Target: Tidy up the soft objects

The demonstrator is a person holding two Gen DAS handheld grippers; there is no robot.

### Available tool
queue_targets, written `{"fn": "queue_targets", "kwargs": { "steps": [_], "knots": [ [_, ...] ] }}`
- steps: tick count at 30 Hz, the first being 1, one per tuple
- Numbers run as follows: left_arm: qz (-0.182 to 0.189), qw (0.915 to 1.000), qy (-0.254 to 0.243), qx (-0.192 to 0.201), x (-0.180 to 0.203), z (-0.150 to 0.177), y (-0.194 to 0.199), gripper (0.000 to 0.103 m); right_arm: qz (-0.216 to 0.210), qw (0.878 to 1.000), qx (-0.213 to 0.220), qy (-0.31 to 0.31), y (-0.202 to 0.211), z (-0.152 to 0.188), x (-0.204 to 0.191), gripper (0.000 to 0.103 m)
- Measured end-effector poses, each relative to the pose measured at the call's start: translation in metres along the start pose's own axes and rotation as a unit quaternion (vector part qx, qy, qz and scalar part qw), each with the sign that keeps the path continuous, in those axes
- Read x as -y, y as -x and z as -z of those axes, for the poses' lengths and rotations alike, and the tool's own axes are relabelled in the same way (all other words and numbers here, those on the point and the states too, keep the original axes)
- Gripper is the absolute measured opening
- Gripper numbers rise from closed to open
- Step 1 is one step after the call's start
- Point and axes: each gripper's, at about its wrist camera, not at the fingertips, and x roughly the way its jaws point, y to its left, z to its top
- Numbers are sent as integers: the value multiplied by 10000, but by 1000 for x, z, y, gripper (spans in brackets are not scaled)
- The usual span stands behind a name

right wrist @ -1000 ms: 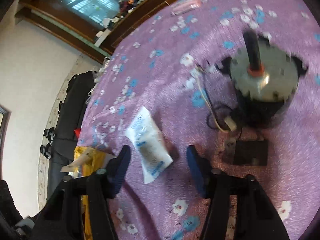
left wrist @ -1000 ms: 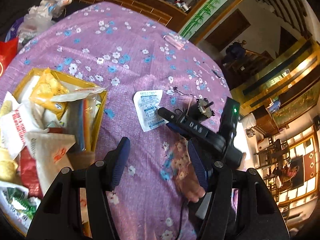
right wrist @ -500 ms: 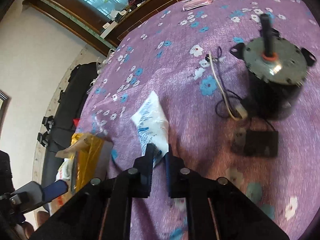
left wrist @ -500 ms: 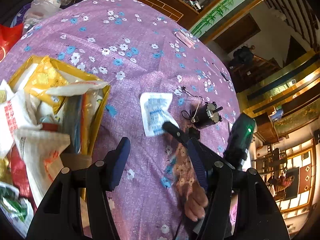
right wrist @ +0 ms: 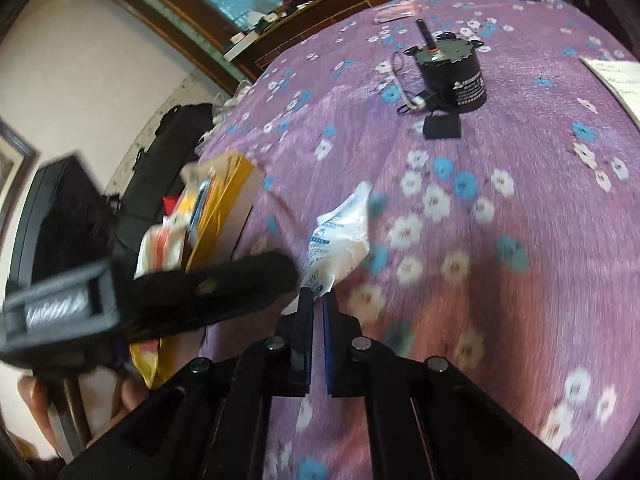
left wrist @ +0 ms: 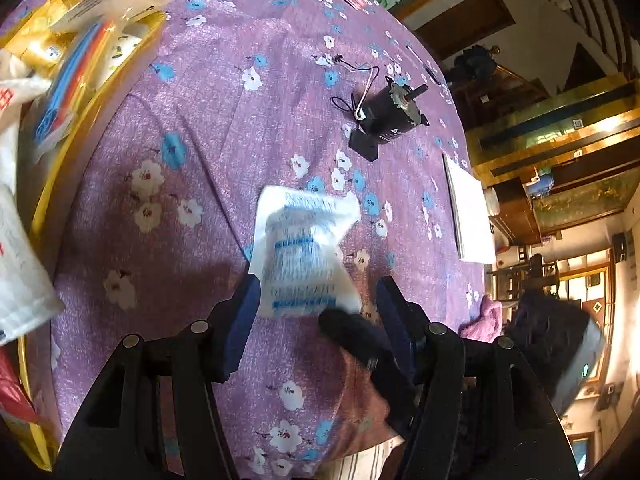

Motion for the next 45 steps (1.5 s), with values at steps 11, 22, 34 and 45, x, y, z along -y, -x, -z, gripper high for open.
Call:
{"fn": "queue_targets", "kwargs": {
  "steps": [11,22,34,45],
  "knots": [
    [-41,9998,189,9,-28,13,-5,60,-202,9993,101,-308,11,17,20,8],
    [213,9996,18,-200,-23,22,-12,60,-468,9942,233,-944,2,-23,51,60],
    [-319,9968,-728,-41,-5,31,-23,30,1,9984,-92,-551,-33,-27,31,30],
    [135,9956,-841,392,3,50,33,27,-333,9966,380,-648,12,-15,5,27]
  ]
}}
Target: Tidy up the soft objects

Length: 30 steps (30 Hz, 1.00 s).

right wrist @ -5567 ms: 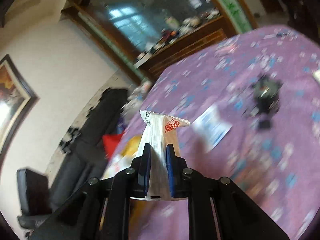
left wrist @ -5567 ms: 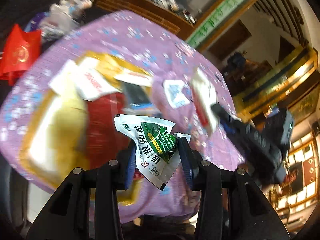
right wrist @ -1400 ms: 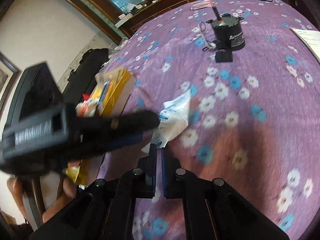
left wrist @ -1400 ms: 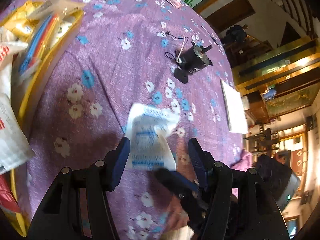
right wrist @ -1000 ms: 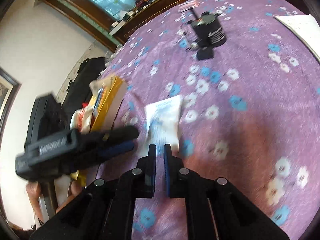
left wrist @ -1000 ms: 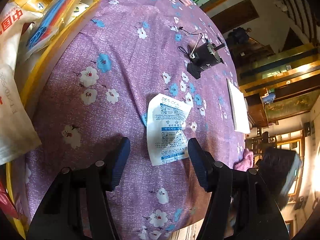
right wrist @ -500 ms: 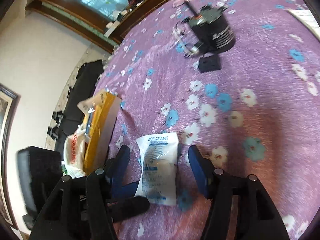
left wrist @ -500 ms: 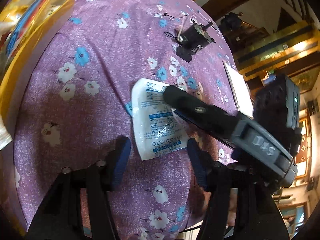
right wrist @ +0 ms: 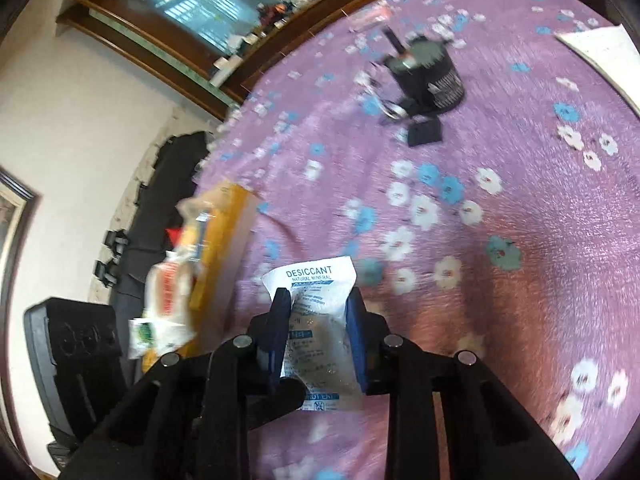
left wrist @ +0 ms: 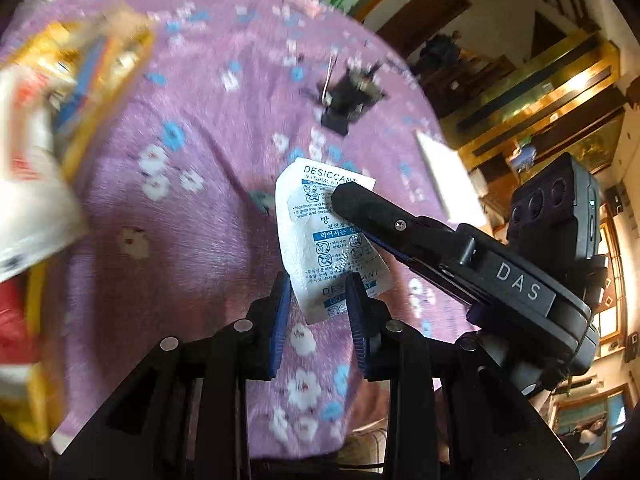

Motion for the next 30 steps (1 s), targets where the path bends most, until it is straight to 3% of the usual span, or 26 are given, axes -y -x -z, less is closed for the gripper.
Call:
{"fn": "queue_targets", "kwargs": {
  "steps": [7,13,18,23,28,30],
  "knots": [
    [-248,9962,-5,840,-22,5,82,27,-610,9969,9,497,-12,1,-77,27],
    [-387,9884,536,1368,-87,-1,134,27,-884,9888,-223,1184,-61,3,-152,27],
    [-510,9834,893,1497,-134,-8,141,27,-712,9844,-432,1549,-104,8,-184,28],
    [-379,9829,936,1537,-152,0,141,28,-414,9841,-357,1689,-119,12,-189,30],
    [-459,9815,777,1686,-150,5,152,52,-470,9848,-168,1663,-112,9,-194,32],
    [-656,9796,604,1803,-142,11,159,53,-572,9845,-45,1657,-100,9,-196,44]
  ]
}}
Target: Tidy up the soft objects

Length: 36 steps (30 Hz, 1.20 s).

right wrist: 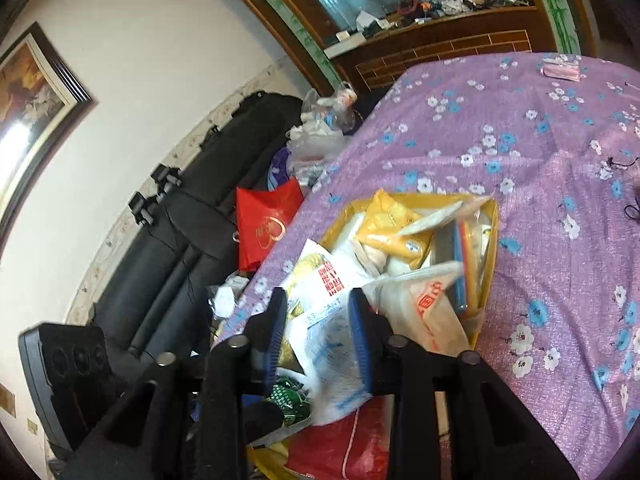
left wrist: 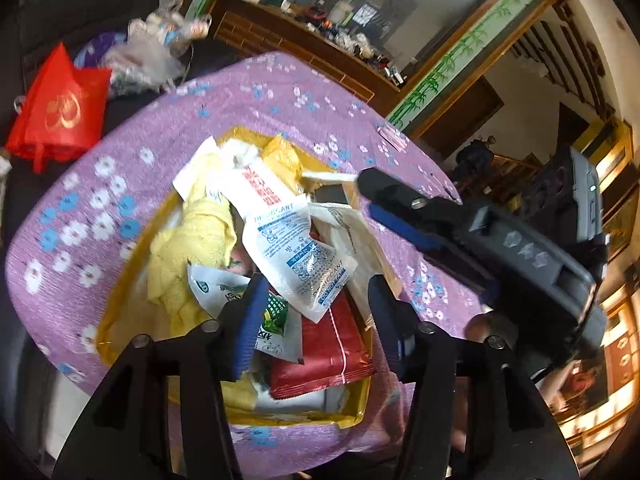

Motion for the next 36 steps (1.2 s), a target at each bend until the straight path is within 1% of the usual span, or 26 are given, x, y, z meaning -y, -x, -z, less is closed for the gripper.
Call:
{"fn": "queue_targets", "kwargs": {
  "steps": [1,2,3,6,8,9,10,11,12,14,16,19,21,23,28,31,36],
  "knots": [
    [-113,9999,-104,57,4,2,3,56,-10,10000,79,15,5,1,-3,48],
    [-233,9994,-225,121,8,6,7,59,8,9998,186,82,14,4,-6,55],
    [-377,9985,-354,197,13,10,11,60,47,9996,237,148,19,7,-8,59],
    [-823,9941,-571,411,21,23,19,60,353,9980,334,414,35,24,-17,60],
    [-1168,9893,-642,595,21,31,23,60,625,9959,371,529,45,39,-19,60],
    [-1408,9851,-718,677,22,36,26,60,691,9954,382,550,46,43,-20,61],
    [-1533,9827,-761,707,23,38,27,60,748,9948,353,597,49,49,-20,61],
    [-1764,9783,-823,717,23,43,30,60,755,9948,288,624,50,55,-19,61],
    [-1862,9766,-815,697,23,46,32,60,738,9955,187,561,51,62,-17,61],
    [-1902,9767,-737,667,18,52,37,60,632,9973,45,363,53,71,-14,61],
    [-2020,9748,-685,651,15,57,41,60,532,9979,-174,327,54,83,-18,61],
    [-2344,9657,-976,551,20,64,43,60,722,9965,-213,371,59,96,-27,61],
    [-2421,9633,-1029,542,23,66,45,60,957,9944,-141,426,65,100,-32,61],
    [-2383,9634,-1072,596,27,67,49,60,1064,9935,-76,402,71,102,-32,61],
    [-2346,9632,-1175,584,32,72,52,60,1111,9934,13,282,78,105,-30,61],
    [-2421,9608,-1238,542,32,73,50,60,1112,9935,31,243,77,106,-29,61],
    [-2451,9610,-1169,530,29,73,49,60,1174,9927,22,286,74,110,-34,61]
  ]
}}
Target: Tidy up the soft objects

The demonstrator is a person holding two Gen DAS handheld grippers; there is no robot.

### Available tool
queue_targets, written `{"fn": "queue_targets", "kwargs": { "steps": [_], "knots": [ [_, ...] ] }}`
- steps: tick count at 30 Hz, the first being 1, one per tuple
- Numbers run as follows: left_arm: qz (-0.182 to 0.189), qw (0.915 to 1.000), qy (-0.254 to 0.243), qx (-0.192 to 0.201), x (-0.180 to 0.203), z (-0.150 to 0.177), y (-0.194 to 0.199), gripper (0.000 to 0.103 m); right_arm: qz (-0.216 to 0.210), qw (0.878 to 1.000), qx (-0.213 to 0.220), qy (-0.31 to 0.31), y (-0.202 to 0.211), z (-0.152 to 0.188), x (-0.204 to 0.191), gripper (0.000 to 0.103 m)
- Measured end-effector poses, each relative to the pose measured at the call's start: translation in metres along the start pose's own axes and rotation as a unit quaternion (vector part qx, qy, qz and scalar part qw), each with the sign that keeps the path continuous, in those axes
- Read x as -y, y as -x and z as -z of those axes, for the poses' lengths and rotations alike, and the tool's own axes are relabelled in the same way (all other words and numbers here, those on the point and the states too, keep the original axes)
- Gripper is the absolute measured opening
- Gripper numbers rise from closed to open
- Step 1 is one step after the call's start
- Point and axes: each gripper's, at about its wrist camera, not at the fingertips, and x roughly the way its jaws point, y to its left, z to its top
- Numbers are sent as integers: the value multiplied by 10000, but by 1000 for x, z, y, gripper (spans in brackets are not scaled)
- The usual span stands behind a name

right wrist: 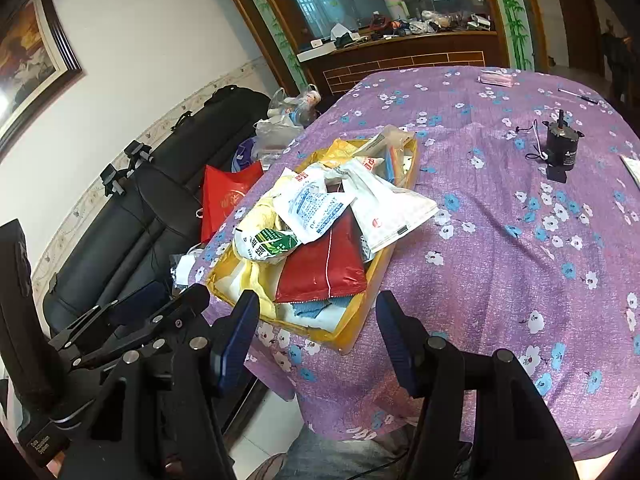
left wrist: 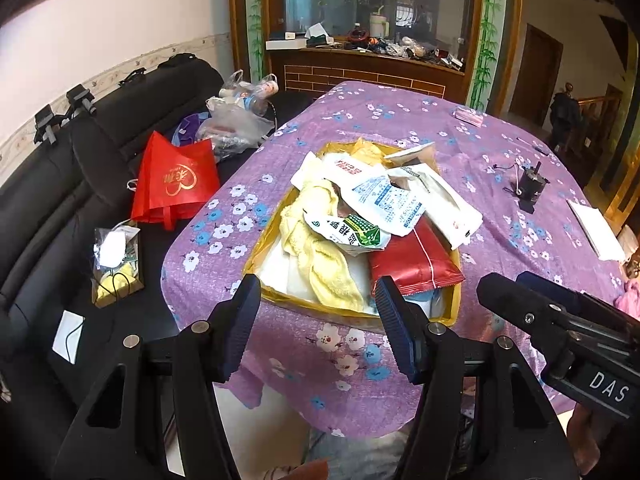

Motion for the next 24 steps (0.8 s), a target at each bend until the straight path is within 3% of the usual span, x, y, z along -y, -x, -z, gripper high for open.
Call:
{"fn": "queue_targets", "kwargs": {
  "steps": [12,18,24],
  "knots": [
    [-76,10000,-14,-5,-4,4,-5,60,138,9999,0,-23,-5,5,-4,61],
    [26,9995,152,-268,-10,5,-25,60,195,9998,-20,-82,-13,5,-5,61],
    [65,9999,18,134,-12,1,-25,60,228,9997,-28,-63,-26,-1,-5,61]
  ]
}}
